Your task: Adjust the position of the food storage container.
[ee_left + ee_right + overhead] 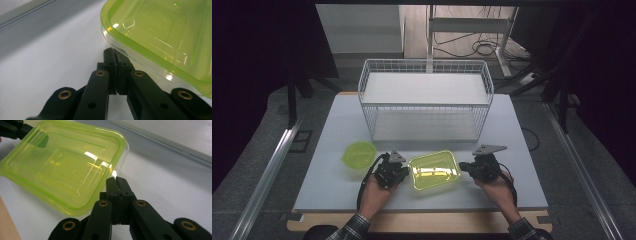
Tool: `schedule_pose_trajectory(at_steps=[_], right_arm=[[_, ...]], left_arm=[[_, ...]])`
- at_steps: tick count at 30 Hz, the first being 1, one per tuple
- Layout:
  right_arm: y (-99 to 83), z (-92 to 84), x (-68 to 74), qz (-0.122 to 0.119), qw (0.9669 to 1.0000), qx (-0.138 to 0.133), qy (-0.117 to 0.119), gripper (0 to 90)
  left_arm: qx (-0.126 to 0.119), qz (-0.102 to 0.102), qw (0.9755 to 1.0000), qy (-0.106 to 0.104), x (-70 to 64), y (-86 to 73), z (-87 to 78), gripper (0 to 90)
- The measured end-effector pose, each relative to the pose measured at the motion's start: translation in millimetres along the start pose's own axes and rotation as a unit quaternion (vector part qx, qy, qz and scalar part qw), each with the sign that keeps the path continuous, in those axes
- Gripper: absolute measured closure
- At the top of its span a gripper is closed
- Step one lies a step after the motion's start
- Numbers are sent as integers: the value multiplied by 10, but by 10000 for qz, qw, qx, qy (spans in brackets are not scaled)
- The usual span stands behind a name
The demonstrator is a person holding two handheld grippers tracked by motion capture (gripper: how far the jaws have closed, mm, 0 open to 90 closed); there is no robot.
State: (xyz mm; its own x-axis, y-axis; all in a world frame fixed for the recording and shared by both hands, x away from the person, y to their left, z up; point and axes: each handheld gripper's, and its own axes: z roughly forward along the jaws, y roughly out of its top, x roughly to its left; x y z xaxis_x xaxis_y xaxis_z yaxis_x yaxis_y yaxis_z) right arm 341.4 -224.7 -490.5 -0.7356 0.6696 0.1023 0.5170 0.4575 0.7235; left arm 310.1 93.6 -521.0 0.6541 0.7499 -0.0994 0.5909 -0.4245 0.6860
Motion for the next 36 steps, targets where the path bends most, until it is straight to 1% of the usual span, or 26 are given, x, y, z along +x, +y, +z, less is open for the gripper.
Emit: schedule_pose_trajectory(at_steps=[2,3,5,8,9,11,13,14,15,16,17,18,20,21,22,24,25,26,28,30,31,32,33,34,35,36], right_arm=[[-6,0,11,26,10000,3,37,895],[-20,5,45,25,9999,28,97,895],[-34,8,93,10,9999,50,165,895],[-41,-8,153,-64,9999,59,130,885],[-41,-8,153,-64,9999,59,130,885],[-54,-23,159,-108,9999,66,61,874],[-62,-45,148,-200,9997,59,-84,871],[-64,-64,140,-205,9997,17,-104,866],[-65,-87,134,-193,9997,-30,-110,856],[-67,-112,130,-211,9997,-80,-121,847],[-67,-112,130,-211,9997,-80,-121,847],[-81,-158,139,-232,9995,-143,-154,828],[-104,-199,147,-261,9993,-188,-164,797],[-104,-199,147,-261,9993,-188,-164,797],[-130,-235,161,-285,9992,-225,-168,755],[-155,-267,182,-321,9990,-265,-180,697],[-155,-267,182,-321,9990,-265,-180,697],[-177,-295,203,-333,9988,-299,-196,616],[-197,-314,221,-339,9987,-317,-208,517],[-222,-316,233,-334,9987,-305,-222,405],[-222,-316,233,-334,9987,-305,-222,405],[-253,-305,239,-334,9988,-285,-208,335],[-273,-295,239,-345,9988,-281,-204,290],[-273,-295,239,-345,9988,-281,-204,290],[-295,-280,232,-309,9990,-256,-171,224],[-301,-274,227,-278,9991,-271,-143,196]], left_arm=[[28,-15,10000,25,-5,-8,4,890],[101,18,9999,53,-3,-22,11,889],[154,33,9999,70,-6,-42,14,890],[181,-46,9998,3,-11,-77,2,878],[181,-46,9998,3,-11,-77,2,872],[191,-50,9998,48,-25,-118,-58,864],[199,-48,9998,79,-30,-132,-88,858],[193,-44,9998,86,-36,-166,-150,853],[193,-44,9998,86,-36,-166,-150,849],[194,-27,9998,98,-49,-208,-217,845],[194,-27,9998,98,-49,-208,-217,840],[173,-50,9998,100,-67,-260,-279,834],[154,-84,9998,95,-71,-318,-349,809],[154,-84,9998,95,-71,-318,-349,791],[32,-61,10000,57,-63,-374,-430,763],[-106,-29,9999,66,-63,-421,-515,674],[-106,-29,9999,66,-63,-421,-515,625],[-264,34,9996,83,-64,-464,-584,576],[-393,33,9992,99,-67,-505,-637,437],[-543,42,9985,102,-75,-548,-672,315],[-543,42,9985,102,-75,-548,-672,256],[-631,63,9979,125,-83,-580,-698,213],[-631,63,9979,125,-83,-580,-698,184],[-652,79,9978,130,-87,-588,-704,184],[-680,113,9975,152,-95,-599,-712,111],[-735,146,9969,218,-106,-611,-718,91]])
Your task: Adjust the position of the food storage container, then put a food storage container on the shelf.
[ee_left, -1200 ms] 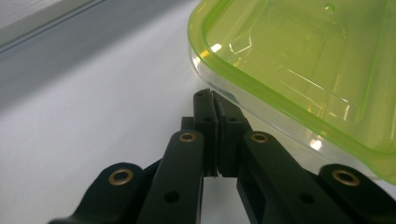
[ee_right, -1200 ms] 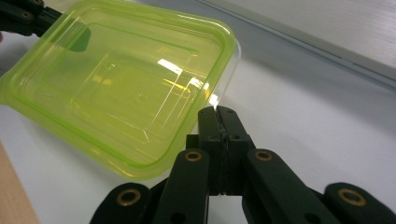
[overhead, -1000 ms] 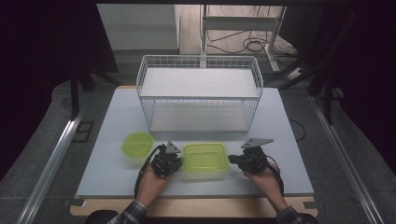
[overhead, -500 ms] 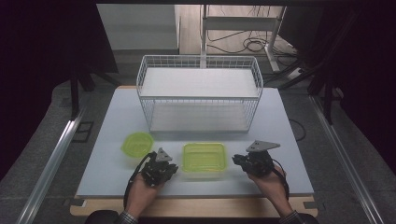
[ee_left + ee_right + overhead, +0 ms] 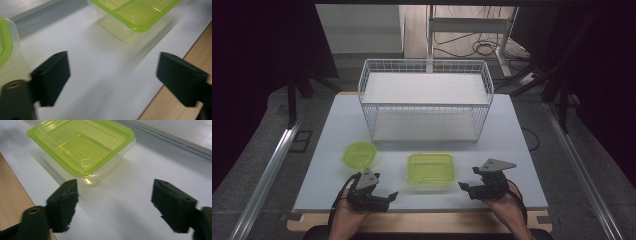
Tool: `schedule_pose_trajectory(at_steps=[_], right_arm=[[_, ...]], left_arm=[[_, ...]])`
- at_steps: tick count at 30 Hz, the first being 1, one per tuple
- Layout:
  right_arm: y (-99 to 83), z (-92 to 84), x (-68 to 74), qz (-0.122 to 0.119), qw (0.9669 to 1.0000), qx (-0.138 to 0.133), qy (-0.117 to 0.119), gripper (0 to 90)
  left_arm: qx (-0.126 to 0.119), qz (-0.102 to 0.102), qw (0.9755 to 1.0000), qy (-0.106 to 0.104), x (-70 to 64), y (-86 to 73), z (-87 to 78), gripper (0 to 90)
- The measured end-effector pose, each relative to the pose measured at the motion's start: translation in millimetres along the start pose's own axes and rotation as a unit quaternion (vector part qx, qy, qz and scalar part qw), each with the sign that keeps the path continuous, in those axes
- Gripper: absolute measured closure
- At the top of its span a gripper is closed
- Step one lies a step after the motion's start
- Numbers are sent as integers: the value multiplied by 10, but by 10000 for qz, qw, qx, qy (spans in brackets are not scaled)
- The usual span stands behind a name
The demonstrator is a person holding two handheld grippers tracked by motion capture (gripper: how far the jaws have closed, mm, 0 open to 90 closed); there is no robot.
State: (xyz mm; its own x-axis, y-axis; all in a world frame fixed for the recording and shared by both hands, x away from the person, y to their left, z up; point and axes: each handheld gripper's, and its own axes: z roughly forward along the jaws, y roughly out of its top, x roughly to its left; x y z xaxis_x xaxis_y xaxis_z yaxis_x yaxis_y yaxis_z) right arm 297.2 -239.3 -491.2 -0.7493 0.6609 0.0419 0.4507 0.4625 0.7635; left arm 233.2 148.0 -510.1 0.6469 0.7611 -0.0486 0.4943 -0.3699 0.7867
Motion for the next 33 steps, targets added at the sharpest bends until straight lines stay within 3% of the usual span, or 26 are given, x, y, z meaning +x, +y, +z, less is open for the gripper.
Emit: schedule_pose_trajectory(at_steps=[6,11,14,15,17,21,22,24,27,30,31,32,33], right_arm=[[-11,19,-33,31,9999,-127,30,91],[-12,45,-59,230,9996,-75,125,68],[12,64,-59,348,9993,8,110,37],[12,64,-59,348,9993,8,110,37],[63,80,-50,569,9983,66,117,50],[116,106,-49,684,9974,104,217,130],[159,110,-70,804,9962,85,335,213],[216,120,-116,1105,9924,31,542,289],[258,180,-180,1382,9879,128,688,347],[271,286,-244,1754,9802,276,872,394],[271,286,-244,1754,9802,276,872,394],[283,342,-285,1937,9758,330,962,433],[292,368,-305,2003,9743,345,974,456]], left_arm=[[-105,190,9998,40,-34,-27,3,44],[-5,393,9991,178,-71,-31,27,39],[103,615,9976,292,-107,-31,49,37],[103,615,9976,292,-107,-31,49,37],[129,690,9970,337,-126,-34,64,35],[123,734,9965,374,-130,-32,58,35],[110,714,9967,373,-127,-31,55,36],[124,727,9965,387,-125,-33,58,37],[142,735,9964,388,-128,-35,63,37],[151,772,9961,407,-138,-34,70,38],[151,772,9961,407,-138,-34,70,38],[160,802,9957,423,-141,-35,73,39],[188,834,9955,421,-139,-34,71,39]])
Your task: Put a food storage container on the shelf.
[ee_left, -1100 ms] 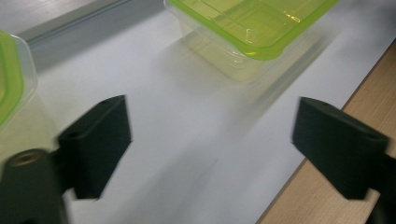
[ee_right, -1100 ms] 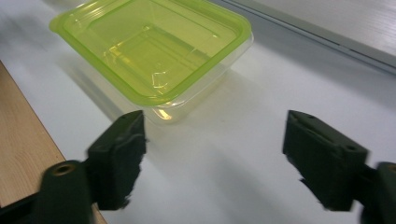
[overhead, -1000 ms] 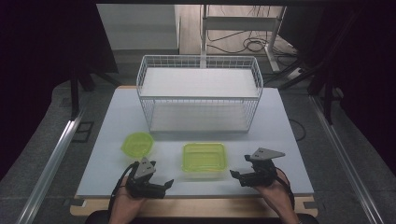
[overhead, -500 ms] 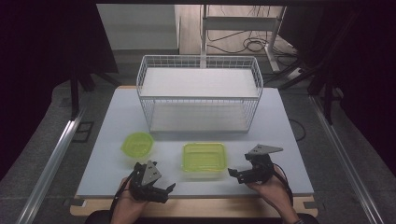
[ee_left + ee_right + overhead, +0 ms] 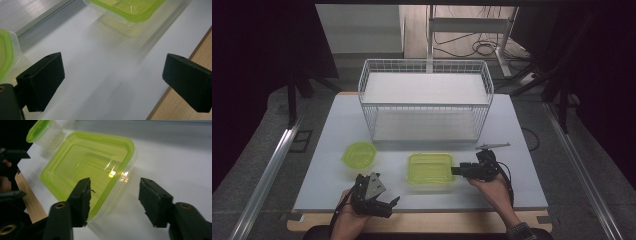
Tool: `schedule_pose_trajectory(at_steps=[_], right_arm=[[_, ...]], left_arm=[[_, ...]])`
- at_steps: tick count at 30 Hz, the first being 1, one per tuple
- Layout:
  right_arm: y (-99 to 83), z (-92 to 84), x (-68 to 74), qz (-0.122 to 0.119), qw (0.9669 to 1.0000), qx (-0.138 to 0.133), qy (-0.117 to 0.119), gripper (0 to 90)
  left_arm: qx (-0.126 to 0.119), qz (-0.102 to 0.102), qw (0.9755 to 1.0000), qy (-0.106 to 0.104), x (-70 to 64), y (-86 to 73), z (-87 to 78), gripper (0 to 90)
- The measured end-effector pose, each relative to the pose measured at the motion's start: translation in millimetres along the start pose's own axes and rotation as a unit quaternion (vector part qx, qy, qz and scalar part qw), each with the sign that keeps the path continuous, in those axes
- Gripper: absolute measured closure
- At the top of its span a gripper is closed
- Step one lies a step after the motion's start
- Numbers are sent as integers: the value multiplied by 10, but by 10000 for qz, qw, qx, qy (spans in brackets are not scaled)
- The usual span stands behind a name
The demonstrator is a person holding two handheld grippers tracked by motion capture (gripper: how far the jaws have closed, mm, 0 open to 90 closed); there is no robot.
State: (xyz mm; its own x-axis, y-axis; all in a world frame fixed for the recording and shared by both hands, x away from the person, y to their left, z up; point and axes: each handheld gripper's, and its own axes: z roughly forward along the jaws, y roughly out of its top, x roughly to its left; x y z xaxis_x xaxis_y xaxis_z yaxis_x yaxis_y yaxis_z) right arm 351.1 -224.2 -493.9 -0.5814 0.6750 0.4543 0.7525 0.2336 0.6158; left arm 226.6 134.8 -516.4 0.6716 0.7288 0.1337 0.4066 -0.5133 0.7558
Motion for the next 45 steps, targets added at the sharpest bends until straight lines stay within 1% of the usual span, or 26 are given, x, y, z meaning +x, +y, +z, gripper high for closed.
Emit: schedule_pose_trajectory(at_steps=[3,4,5,6,9,11,12,14,15,16,17,18,19,21,24,28,31,32,35,36,37,40,42,43,45], right_arm=[[52,57,-42,250,9996,89,120,524],[52,57,-42,250,9996,89,120,524],[77,96,-70,401,9989,142,221,563],[86,116,-83,498,9982,176,288,579],[105,179,-120,688,9965,244,417,627],[111,210,-133,850,9947,317,490,673],[111,210,-133,850,9947,317,490,673],[113,224,-152,994,9929,347,555,710],[116,220,-178,1161,9900,363,720,754],[119,215,-185,1240,9880,362,850,774],[122,215,-186,1226,9876,374,906,785],[122,215,-186,1226,9876,374,906,785],[134,214,-163,1152,9878,395,973,798],[141,210,-130,1033,9895,410,927,799],[142,203,-114,982,9903,389,905,801],[146,160,-115,960,9911,240,893,802],[175,84,-105,911,9916,95,917,802],[175,84,-105,911,9916,95,917,802],[222,-2,-75,770,9924,9,961,802],[222,-2,-75,770,9924,9,961,802],[240,-35,-67,688,9930,-62,962,802],[260,-78,-69,716,9920,-150,1029,802],[268,-92,-71,716,9919,-183,1032,802],[287,-118,-76,708,9919,-255,1023,802],[308,-143,-74,712,9917,-314,1022,802]], left_arm=[[16,31,10000,11,-13,0,10,39],[16,31,10000,11,-13,0,10,40],[27,71,10000,9,-22,2,14,39],[30,99,9999,3,-25,3,15,40],[41,169,9998,13,-36,7,12,40],[33,187,9998,14,-42,9,12,40],[33,187,9998,14,-42,9,12,40],[33,200,9998,16,-44,9,12,40],[34,211,9998,20,-45,9,13,40],[34,211,9998,20,-45,9,13,41],[39,212,9998,30,-47,8,13,41],[39,212,9998,30,-47,8,13,41],[49,220,9997,38,-48,8,17,41],[54,228,9997,44,-48,7,16,40],[32,214,9998,39,-48,8,12,40],[15,202,9998,37,-42,7,11,40],[19,214,9998,39,-43,8,11,39],[19,214,9998,39,-43,8,11,39],[17,208,9998,38,-40,7,10,39],[17,208,9998,38,-40,7,10,39],[19,193,9998,33,-37,7,12,38],[27,196,9998,38,-38,6,16,38],[19,190,9998,41,-40,5,18,38],[20,201,9998,40,-40,6,18,38],[18,210,9998,47,-41,6,18,38]])
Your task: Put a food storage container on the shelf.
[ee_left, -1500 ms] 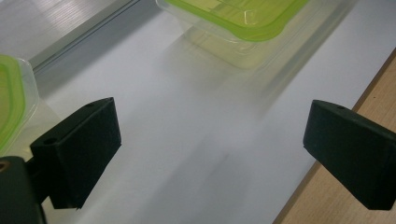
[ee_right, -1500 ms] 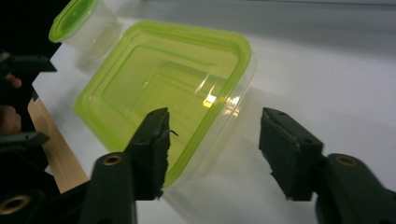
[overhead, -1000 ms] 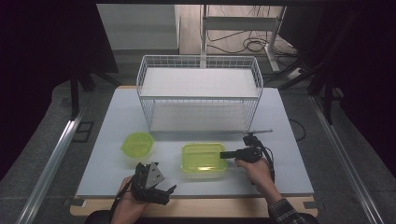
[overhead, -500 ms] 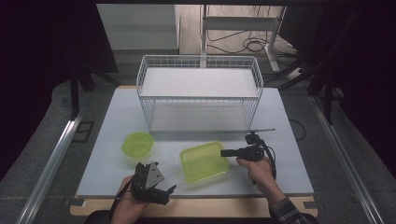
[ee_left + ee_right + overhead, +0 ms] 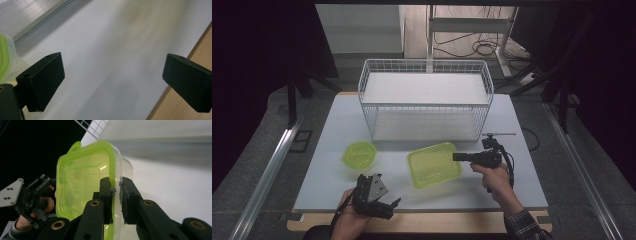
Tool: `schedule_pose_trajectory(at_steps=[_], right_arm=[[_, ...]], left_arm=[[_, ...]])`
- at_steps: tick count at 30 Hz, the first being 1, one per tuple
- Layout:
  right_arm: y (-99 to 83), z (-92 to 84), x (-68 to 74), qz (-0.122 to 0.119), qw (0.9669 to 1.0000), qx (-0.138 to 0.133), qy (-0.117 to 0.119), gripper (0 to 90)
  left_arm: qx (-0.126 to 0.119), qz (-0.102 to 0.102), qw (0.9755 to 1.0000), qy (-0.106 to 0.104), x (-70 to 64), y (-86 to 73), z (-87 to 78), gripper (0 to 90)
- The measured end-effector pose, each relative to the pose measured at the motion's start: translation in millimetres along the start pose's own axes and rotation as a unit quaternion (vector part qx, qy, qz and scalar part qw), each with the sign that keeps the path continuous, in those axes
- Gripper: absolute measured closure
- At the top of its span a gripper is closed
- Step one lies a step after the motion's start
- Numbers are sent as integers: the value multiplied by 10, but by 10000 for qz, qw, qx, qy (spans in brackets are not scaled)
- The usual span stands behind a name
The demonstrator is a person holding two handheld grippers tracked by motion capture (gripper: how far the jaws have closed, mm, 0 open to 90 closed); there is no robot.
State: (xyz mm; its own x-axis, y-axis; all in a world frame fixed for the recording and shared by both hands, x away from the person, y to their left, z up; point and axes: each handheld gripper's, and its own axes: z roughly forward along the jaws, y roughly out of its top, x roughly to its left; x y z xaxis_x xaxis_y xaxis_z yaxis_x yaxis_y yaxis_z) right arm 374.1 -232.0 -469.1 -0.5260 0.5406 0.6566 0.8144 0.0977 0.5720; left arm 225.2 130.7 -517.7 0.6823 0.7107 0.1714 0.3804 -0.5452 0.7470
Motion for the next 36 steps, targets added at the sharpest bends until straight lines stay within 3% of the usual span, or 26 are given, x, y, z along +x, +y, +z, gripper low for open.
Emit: schedule_pose_trajectory(at_steps=[13,26,36], right_arm=[[180,-86,164,-106,9996,-238,112,803],[450,-156,403,-398,9972,-601,222,803],[686,-196,559,-620,9935,-953,110,804]], left_arm=[[-9,9,10000,14,-4,1,0,38],[-32,10,10000,16,-6,2,-6,38],[-234,-237,9994,-102,39,-3,-31,21]])
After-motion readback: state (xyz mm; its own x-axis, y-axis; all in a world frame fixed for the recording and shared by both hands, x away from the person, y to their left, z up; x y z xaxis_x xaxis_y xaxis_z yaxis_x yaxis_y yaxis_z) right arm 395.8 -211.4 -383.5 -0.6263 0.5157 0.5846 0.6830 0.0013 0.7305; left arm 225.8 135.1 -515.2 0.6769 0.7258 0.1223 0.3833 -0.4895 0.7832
